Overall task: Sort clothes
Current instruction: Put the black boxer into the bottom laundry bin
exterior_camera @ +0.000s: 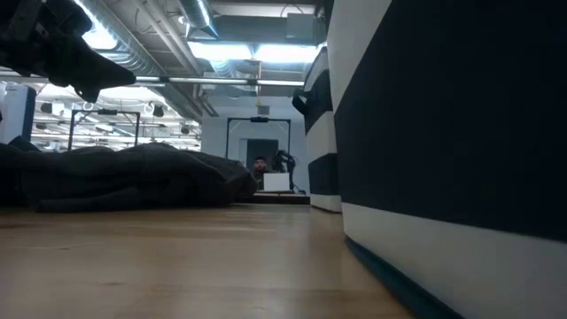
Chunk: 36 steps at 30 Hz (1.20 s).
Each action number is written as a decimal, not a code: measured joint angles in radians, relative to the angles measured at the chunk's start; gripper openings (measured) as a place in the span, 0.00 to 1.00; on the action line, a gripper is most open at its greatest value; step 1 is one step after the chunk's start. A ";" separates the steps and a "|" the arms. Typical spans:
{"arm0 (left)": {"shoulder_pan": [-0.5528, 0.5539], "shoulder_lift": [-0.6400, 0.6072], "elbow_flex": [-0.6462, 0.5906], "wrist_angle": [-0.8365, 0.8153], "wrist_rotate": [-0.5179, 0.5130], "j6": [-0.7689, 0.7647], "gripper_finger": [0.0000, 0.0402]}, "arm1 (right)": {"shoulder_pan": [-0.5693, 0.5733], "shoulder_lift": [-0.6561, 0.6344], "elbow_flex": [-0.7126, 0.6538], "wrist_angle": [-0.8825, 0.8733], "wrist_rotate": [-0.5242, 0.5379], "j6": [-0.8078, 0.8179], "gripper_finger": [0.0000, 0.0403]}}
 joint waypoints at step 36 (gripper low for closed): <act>0.000 0.000 0.000 0.019 0.000 -0.015 0.10 | -0.218 -0.088 -0.017 -0.003 -0.369 -0.131 0.44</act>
